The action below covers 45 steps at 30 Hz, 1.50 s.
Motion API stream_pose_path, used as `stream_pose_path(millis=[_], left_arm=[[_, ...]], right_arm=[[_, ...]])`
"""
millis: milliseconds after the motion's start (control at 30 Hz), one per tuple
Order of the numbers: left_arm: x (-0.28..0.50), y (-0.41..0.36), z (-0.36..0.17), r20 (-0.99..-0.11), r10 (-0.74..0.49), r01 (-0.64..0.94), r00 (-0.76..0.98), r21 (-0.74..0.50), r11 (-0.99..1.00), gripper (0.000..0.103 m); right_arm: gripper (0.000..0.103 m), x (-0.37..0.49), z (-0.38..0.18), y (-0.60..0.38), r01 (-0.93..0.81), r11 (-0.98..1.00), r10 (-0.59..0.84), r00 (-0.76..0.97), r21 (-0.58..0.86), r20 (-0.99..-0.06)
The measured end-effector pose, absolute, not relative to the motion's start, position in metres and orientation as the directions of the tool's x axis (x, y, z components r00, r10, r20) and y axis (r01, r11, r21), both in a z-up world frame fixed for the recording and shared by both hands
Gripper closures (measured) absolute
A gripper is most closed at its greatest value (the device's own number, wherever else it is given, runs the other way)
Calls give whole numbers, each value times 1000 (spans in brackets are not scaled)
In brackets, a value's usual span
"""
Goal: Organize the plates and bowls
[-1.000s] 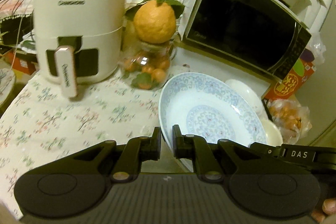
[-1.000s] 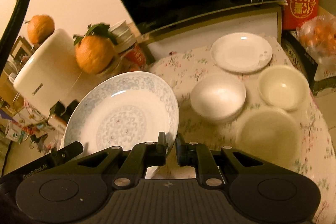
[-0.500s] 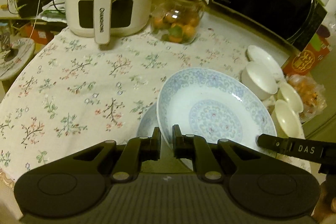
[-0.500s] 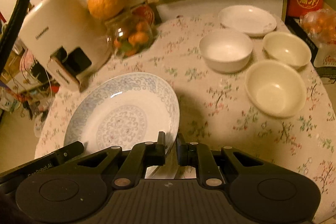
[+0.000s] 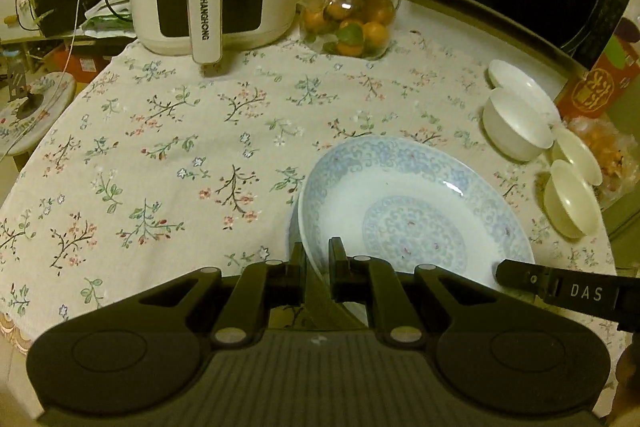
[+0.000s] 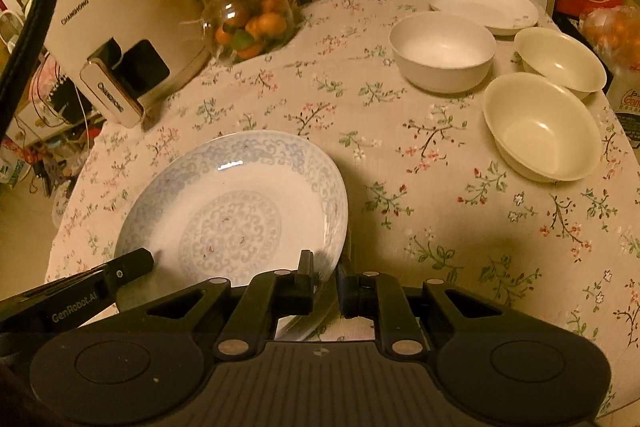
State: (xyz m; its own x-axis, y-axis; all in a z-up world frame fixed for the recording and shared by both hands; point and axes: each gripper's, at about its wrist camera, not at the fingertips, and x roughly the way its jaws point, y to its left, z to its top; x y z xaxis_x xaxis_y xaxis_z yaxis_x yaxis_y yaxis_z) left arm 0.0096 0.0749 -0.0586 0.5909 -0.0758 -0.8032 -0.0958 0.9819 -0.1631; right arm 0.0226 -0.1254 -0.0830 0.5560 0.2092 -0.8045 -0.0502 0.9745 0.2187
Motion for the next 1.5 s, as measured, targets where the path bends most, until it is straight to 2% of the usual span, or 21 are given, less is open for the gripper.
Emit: stream_pose_path(millis=[900,1500], left_arm=[[8,63,-65,-811,4,-93,585,-62,994,91],[10,52,-73,-822,80,-98,564,30,995,88]], right_arm=[[88,24,-88,-104,-71,991,131,548,110,-826],[87,21,-92,-86,-89,996,27,580,-30,-814]])
